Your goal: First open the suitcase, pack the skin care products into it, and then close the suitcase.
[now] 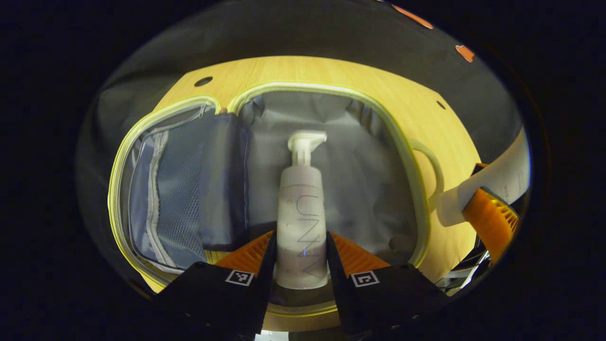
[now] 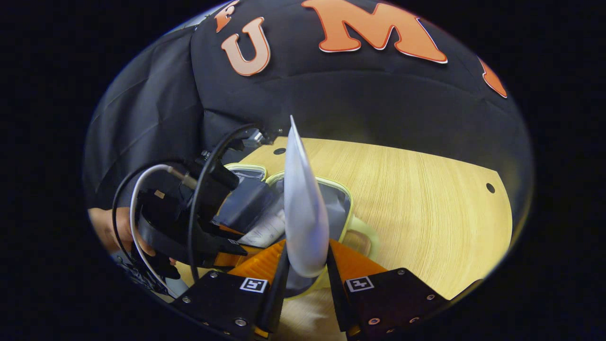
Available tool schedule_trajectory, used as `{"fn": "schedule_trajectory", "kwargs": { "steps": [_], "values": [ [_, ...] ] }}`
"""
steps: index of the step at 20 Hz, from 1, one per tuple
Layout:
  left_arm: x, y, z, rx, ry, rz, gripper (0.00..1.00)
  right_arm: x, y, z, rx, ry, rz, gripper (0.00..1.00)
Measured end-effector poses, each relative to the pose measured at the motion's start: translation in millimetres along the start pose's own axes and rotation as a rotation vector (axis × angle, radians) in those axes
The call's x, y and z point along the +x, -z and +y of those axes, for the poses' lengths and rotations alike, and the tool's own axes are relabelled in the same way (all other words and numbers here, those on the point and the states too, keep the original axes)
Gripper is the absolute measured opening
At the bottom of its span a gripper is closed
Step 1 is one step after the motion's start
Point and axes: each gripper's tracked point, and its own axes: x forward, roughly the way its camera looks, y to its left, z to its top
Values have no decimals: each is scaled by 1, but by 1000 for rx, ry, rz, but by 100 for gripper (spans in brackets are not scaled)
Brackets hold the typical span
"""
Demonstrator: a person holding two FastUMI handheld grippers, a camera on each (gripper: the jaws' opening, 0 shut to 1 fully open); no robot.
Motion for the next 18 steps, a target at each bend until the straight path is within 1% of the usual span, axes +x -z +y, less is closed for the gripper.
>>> {"fn": "schedule_trajectory", "kwargs": {
  "steps": [7, 9, 10, 12, 14, 18],
  "values": [
    [11, -5, 3, -59, -43, -6, 60, 18, 10, 1, 58, -18, 68, 46],
    [6, -8, -2, -69, -9, -39, 63, 23, 16, 3, 57, -19, 91, 46],
    [5, -9, -3, -73, 2, -53, 60, 25, 19, 5, 54, -22, 107, 46],
    [-8, -13, 2, -87, 2, -93, 67, 28, 22, 8, 63, -25, 126, 46],
    [-27, -16, 8, -117, 9, -140, 68, 34, 28, 12, 74, -26, 160, 46],
    [-73, -30, 45, -188, -18, -280, 71, 43, 41, 20, 80, -16, 227, 46]
  ]
}}
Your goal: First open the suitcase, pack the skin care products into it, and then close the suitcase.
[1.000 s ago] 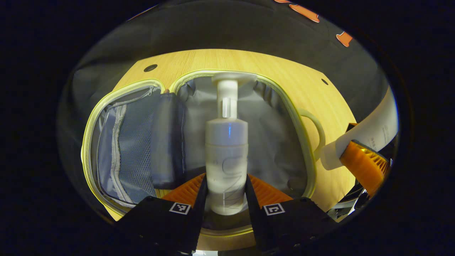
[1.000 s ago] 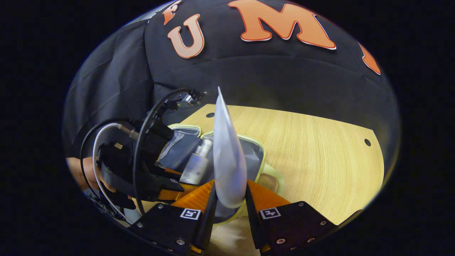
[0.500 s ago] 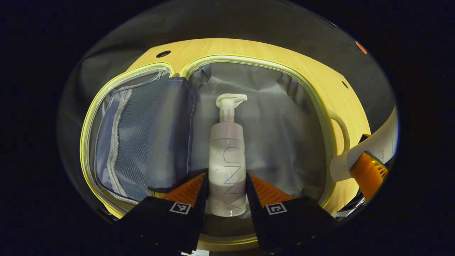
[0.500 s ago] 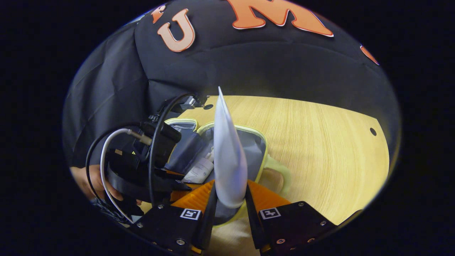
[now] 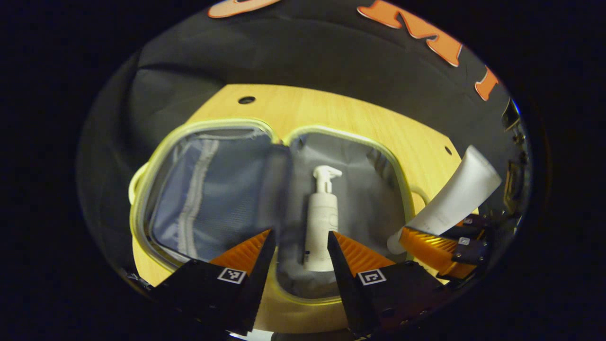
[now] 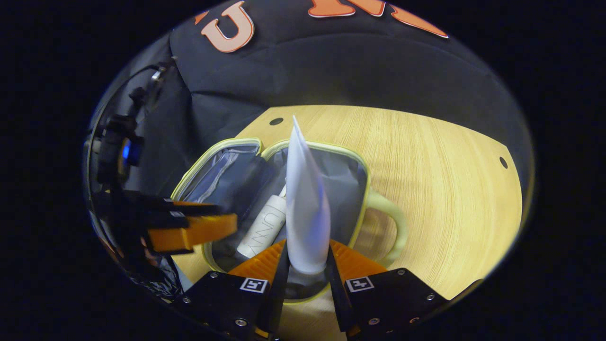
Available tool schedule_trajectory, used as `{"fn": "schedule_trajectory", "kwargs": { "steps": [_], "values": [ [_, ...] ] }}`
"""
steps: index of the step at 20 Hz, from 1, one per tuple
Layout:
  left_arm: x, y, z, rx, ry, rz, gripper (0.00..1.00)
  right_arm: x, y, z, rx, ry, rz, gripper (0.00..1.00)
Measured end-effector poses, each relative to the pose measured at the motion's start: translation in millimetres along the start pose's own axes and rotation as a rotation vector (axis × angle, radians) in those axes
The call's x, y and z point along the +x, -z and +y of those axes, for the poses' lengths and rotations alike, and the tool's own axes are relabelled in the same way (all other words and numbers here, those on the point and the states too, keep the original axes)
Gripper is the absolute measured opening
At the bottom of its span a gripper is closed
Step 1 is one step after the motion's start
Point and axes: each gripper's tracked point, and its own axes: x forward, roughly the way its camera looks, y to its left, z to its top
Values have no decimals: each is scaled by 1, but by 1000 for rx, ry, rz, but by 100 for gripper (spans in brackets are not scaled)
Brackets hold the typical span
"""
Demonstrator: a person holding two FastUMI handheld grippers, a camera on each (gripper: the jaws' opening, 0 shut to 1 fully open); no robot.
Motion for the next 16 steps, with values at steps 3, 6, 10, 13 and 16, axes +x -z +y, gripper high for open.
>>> {"fn": "schedule_trajectory", "kwargs": {
  "steps": [3, 6, 10, 13, 16],
  "values": [
    [-28, -18, 37, -50, -45, -58, 74, 7, 13, 7, 51, 12, 86, 46],
    [-59, -32, 68, -113, -83, -86, 75, 27, 19, 9, 93, 48, 127, 46],
    [-85, -36, 109, -192, -135, -100, 74, 45, 25, 8, 189, 93, 159, 42],
    [-97, -38, 155, -215, -173, -119, 74, 46, 24, 1, 188, 143, 146, 41],
    [-102, -40, 190, -252, -207, -134, 75, 44, 24, 0, 207, 161, 147, 46]
  ]
}}
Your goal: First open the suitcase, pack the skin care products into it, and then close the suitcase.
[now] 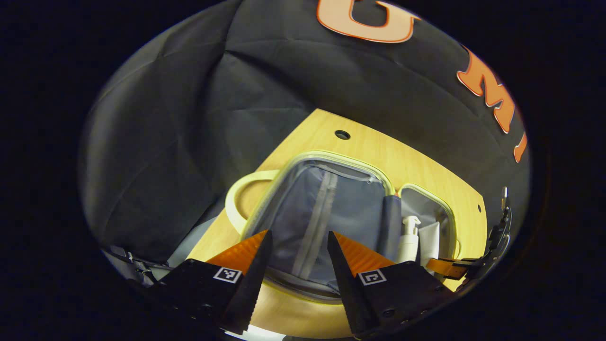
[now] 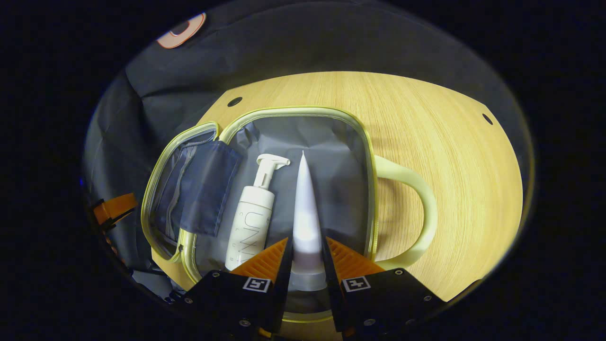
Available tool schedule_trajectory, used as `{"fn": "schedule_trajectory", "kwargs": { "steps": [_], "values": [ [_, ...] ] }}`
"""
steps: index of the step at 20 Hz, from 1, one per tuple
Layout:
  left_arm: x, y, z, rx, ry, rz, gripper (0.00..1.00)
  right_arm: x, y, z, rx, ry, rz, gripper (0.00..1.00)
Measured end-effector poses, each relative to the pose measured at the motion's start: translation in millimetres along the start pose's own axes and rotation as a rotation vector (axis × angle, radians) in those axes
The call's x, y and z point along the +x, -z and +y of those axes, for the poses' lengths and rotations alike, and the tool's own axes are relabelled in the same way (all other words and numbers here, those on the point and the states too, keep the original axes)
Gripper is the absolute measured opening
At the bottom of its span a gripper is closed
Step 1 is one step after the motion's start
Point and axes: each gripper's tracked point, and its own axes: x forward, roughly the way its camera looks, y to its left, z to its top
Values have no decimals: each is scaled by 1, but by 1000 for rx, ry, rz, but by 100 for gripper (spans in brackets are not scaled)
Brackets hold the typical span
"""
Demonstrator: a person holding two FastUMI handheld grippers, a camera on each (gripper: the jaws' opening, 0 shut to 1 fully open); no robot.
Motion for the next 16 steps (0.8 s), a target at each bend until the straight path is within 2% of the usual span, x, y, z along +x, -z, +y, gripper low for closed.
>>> {"fn": "schedule_trajectory", "kwargs": {
  "steps": [1, 2, 3, 4, 5, 8, 9, 11, 12, 13, 14, 15, 16],
  "values": [
    [2, -5, 9, -14, -11, -11, 75, -2, 1, -1, 7, 3, 3, 46],
    [5, -10, 18, -27, -18, -21, 74, -4, -3, -1, 21, -1, -12, 41],
    [6, -13, 25, -43, -24, -29, 70, -6, -10, -1, 38, -2, -40, 43],
    [7, -18, 35, -63, -23, -32, 75, -11, -15, -4, 50, -1, -62, 43],
    [9, -20, 40, -82, -12, -34, 75, -16, -20, -7, 63, 3, -74, 45],
    [24, -28, 63, -127, -5, -37, 89, -29, -35, -18, 108, 13, -124, 51],
    [27, -29, 67, -137, -7, -35, 85, -34, -41, -20, 114, 14, -152, 61],
    [33, -33, 78, -160, 3, -35, 85, -47, -49, -25, 123, 19, -201, 53],
    [34, -35, 82, -181, 12, -28, 85, -52, -50, -26, 125, 20, -216, 62],
    [36, -37, 86, -209, 26, -23, 85, -59, -51, -26, 121, 20, -234, 60],
    [40, -39, 87, -243, 47, -13, 85, -63, -54, -28, 112, 30, -261, 71],
    [44, -38, 89, -284, 71, 0, 85, -68, -56, -28, 101, 32, -286, 78],
    [49, -37, 92, -329, 85, 14, 85, -74, -57, -27, 94, 36, -306, 80]
  ]
}}
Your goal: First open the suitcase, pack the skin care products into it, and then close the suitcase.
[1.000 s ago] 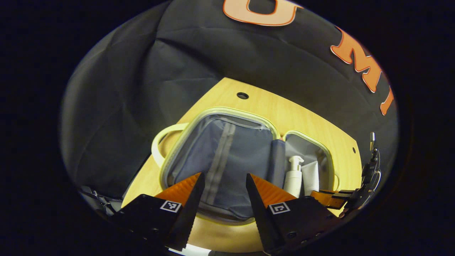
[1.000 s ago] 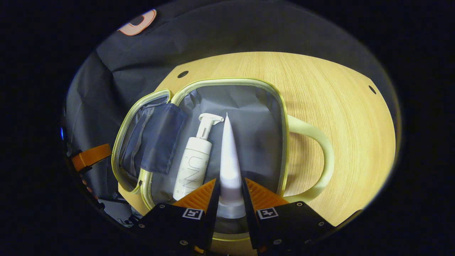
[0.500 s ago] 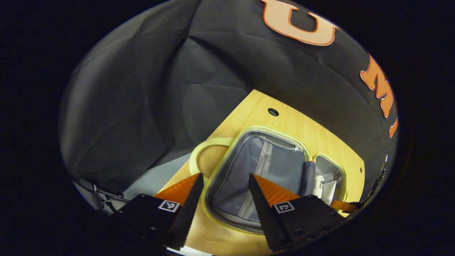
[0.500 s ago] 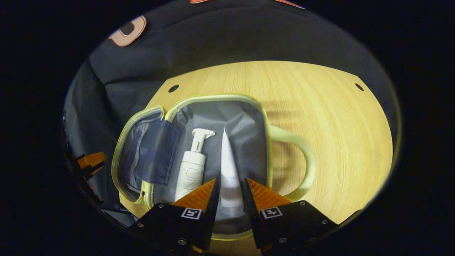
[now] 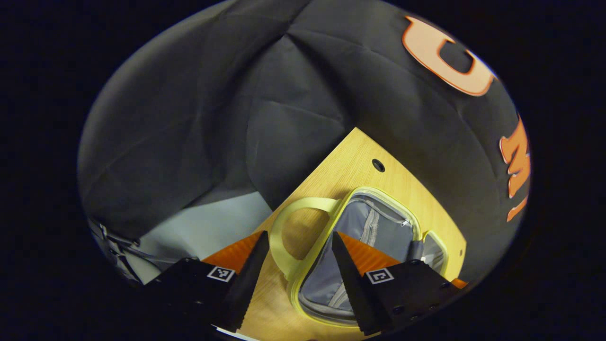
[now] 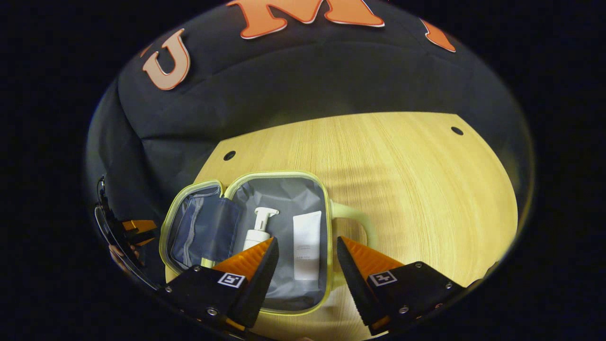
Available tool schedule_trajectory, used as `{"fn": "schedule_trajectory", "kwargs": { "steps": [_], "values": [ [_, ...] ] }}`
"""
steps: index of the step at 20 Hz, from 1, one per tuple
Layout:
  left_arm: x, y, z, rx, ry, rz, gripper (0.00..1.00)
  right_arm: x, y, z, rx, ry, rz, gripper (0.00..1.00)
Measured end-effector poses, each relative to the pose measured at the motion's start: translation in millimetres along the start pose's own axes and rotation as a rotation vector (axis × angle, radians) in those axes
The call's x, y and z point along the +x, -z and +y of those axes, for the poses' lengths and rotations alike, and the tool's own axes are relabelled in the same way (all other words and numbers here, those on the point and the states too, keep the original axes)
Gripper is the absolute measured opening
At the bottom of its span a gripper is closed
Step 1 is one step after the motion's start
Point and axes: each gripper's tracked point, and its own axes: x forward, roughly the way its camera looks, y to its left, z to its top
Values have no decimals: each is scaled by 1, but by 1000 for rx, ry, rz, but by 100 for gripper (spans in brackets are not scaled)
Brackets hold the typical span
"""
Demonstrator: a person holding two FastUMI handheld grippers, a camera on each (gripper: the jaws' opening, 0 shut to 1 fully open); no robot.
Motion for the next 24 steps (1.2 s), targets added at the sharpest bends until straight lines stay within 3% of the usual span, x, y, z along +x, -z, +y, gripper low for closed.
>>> {"fn": "schedule_trajectory", "kwargs": {
  "steps": [4, 9, 10, 11, 12, 14, 15, 16, 20, 24],
  "values": [
    [30, 12, 8, -198, 61, 56, 85, -14, -4, 2, -17, -2, -41, 87],
    [49, 11, 9, -381, 147, 94, 85, -33, -22, -7, -15, 9, -103, 89],
    [52, 10, 12, -394, 135, 101, 84, -36, -25, -9, -13, 9, -114, 89],
    [53, 14, 20, -399, 126, 105, 70, -40, -29, -12, -11, 13, -129, 89],
    [56, 13, 25, -421, 119, 94, 44, -43, -32, -14, -12, 11, -145, 89],
    [47, 7, 15, -423, 186, 83, 25, -50, -38, -20, -20, 17, -174, 89],
    [45, 2, 13, -423, 192, 55, 25, -53, -41, -24, -25, 23, -187, 89],
    [39, -1, 6, -398, 218, 59, 11, -54, -42, -26, -29, 23, -195, 89],
    [-3, -24, -15, -315, 272, -36, 11, -59, -48, -36, -50, 22, -219, 89],
    [-57, -49, -58, -274, 372, -127, 11, -64, -57, -43, -64, 13, -247, 90]
  ]
}}
